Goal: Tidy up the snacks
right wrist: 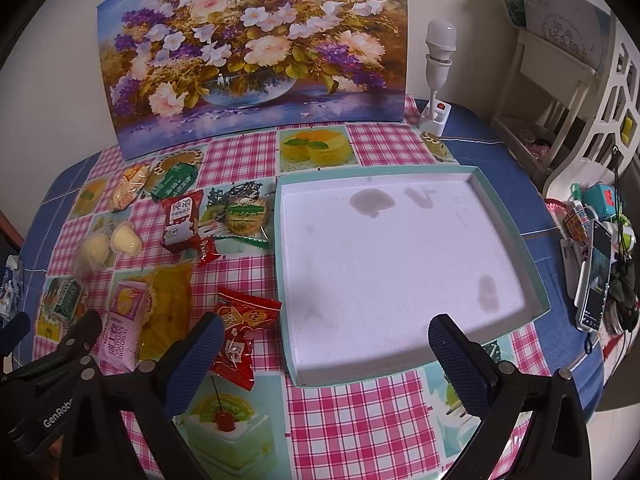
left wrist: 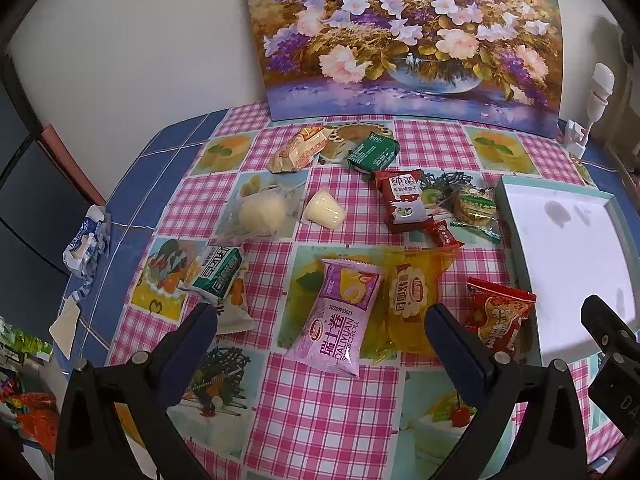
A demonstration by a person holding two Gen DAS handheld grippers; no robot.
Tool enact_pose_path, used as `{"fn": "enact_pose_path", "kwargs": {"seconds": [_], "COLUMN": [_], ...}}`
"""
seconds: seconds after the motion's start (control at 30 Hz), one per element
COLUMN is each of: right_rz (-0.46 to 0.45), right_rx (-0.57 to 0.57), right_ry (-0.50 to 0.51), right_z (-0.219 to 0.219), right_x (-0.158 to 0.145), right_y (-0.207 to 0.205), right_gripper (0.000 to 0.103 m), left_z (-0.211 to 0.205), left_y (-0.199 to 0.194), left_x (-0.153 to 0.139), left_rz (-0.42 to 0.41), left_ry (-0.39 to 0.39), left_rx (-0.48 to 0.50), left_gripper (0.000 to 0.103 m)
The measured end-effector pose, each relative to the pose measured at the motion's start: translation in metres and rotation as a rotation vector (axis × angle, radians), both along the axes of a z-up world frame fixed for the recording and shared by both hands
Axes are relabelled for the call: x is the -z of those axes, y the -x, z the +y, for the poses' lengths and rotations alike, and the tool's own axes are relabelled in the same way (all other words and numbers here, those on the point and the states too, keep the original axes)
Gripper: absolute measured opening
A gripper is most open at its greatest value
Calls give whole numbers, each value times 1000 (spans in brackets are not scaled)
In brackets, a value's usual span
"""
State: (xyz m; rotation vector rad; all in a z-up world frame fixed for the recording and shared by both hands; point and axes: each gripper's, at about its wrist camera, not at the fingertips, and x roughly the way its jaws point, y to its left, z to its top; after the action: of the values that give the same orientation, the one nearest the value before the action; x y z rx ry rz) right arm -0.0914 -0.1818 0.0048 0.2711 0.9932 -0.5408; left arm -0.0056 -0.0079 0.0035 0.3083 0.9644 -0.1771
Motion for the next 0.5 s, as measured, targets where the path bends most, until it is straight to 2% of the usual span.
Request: {"fn": "enact_pose_path", "kwargs": {"seconds": [0.5], "right_rz": [0], "right_rx": [3], "right_ry": [1], "right_z": [0], "right_x": [0], "right_y": [0], "right_gripper": [103], "left_z": [1], "left_y": [0], "left_x": [2], "left_rz": [9], "left_ry": [-5], "left_rx": [-7], "left_gripper": [103]}}
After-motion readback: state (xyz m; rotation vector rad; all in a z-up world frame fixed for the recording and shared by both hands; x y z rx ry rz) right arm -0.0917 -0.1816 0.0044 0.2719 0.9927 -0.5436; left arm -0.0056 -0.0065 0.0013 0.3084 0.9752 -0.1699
